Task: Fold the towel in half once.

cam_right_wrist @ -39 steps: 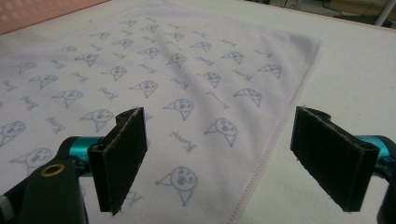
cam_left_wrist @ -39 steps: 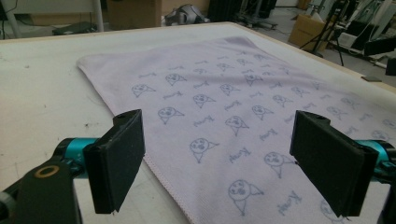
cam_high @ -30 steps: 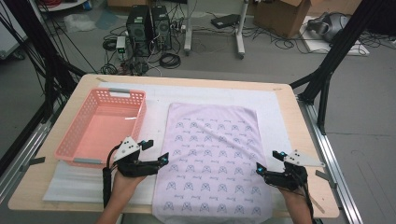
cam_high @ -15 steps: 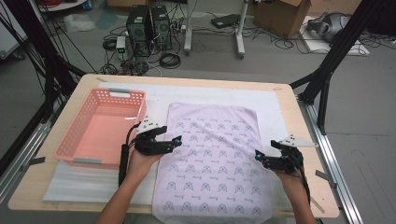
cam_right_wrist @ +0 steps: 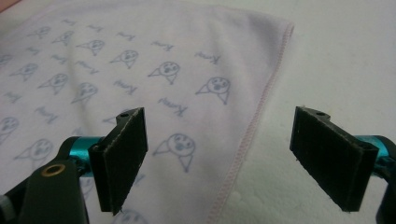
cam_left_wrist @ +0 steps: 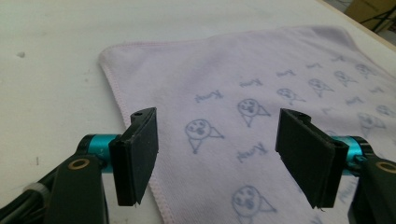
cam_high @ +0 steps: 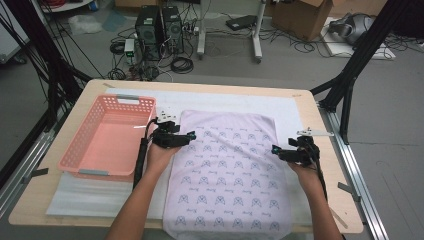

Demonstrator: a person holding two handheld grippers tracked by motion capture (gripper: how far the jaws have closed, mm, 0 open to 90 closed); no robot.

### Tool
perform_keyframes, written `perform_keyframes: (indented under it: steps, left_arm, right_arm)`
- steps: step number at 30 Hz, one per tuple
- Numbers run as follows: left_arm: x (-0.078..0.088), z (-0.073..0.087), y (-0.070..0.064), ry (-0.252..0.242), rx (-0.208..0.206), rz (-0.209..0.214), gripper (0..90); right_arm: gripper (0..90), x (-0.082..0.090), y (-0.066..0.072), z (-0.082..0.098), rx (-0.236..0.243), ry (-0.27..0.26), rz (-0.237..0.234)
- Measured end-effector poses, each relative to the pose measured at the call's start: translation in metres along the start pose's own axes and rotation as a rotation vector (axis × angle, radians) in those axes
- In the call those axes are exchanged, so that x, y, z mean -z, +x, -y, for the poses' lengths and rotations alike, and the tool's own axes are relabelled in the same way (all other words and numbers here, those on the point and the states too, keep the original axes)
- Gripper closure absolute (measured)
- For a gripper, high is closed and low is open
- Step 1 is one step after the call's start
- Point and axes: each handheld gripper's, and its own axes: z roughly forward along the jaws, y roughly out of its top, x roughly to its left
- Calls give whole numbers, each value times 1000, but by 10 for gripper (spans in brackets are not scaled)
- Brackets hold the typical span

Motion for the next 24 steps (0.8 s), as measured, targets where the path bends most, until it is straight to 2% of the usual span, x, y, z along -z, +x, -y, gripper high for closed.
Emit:
perform_keyframes:
  steps: [3, 4, 6, 10, 12, 13, 14, 16, 18, 20, 21, 23, 24]
  left_arm:
    - [-11, 6, 3, 55, -14, -63, 298]
    - [-13, 7, 3, 58, -27, -90, 301]
    - [-15, 8, 4, 62, -33, -116, 307]
    - [-17, 9, 8, 68, -2, -129, 339]
    - [-17, 9, 7, 74, -25, -143, 399]
    - [-16, 9, 7, 79, -36, -141, 437]
    - [-16, 9, 6, 80, -47, -144, 477]
    - [-17, 9, 2, 87, -86, -158, 586]
    - [-18, 10, 0, 88, -106, -148, 673]
    - [-18, 9, 0, 88, -96, -144, 808]
    - [-18, 9, 1, 87, -80, -140, 851]
    - [-18, 9, 2, 83, -63, -136, 864]
    - [-17, 9, 3, 84, -51, -134, 867]
  right_arm:
    - [179, -7, -5, -2, -22, 12, 27]
    - [179, -10, -6, -2, -34, 8, 34]
    - [179, -15, -9, -1, -45, 19, 41]
    - [192, -27, -12, 0, -53, 68, 66]
    - [266, -31, -12, -1, -50, 80, 77]
    - [275, -34, -10, -1, -43, 82, 81]
    - [311, -35, -9, -1, -25, 81, 99]
    - [449, -35, -6, -1, 16, 87, 158]
    - [520, -35, -5, -2, 22, 88, 157]
    - [615, -36, -2, -3, 52, 96, 147]
    - [696, -36, -1, -3, 70, 99, 137]
    - [834, -37, 3, -4, 104, 107, 110]
    - [859, -37, 5, -4, 117, 112, 110]
